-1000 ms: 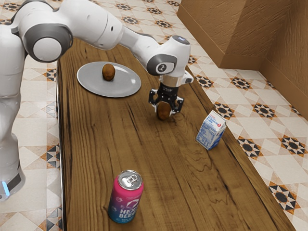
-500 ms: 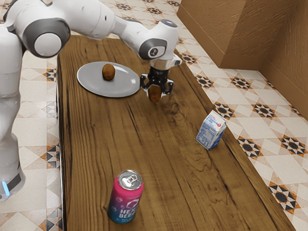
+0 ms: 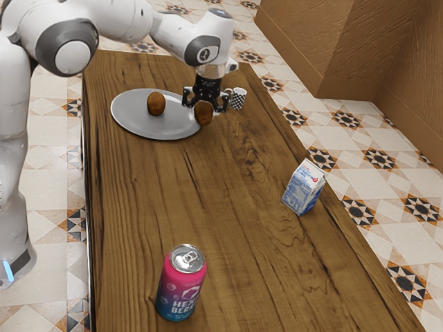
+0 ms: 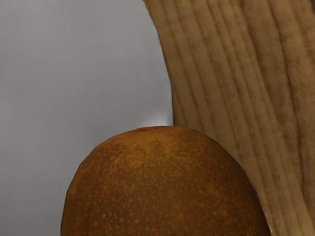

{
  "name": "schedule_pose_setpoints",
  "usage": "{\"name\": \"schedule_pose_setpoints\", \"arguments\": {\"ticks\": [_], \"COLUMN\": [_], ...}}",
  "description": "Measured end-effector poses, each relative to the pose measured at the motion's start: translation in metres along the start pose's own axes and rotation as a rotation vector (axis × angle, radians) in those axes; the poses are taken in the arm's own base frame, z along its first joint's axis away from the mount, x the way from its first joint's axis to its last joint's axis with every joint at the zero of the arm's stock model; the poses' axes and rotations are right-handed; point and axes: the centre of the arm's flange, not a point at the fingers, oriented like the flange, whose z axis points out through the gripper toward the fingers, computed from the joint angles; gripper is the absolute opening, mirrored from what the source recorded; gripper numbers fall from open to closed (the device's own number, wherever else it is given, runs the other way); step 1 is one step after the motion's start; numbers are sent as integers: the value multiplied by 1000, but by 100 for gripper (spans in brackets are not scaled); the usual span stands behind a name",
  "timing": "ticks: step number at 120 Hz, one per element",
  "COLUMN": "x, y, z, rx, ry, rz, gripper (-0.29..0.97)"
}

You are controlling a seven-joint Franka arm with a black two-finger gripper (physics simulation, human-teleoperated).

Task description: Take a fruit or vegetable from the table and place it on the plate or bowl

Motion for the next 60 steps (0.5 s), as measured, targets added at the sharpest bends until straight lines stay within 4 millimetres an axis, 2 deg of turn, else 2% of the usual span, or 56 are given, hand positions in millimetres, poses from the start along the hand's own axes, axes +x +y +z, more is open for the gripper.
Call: {"name": "schedule_pose_setpoints", "arguments": {"ticks": [15,34,49,60], "x": [14,20,36,39], "y": [-14,-21,-43,-47], "z": [0,-2,-9,-9], "rx": [3,2,-6,-4], "ry": [-1,0,-4,-8], "rz": [-26,-31,-71,-77], "gripper": [27,27,27,28]}}
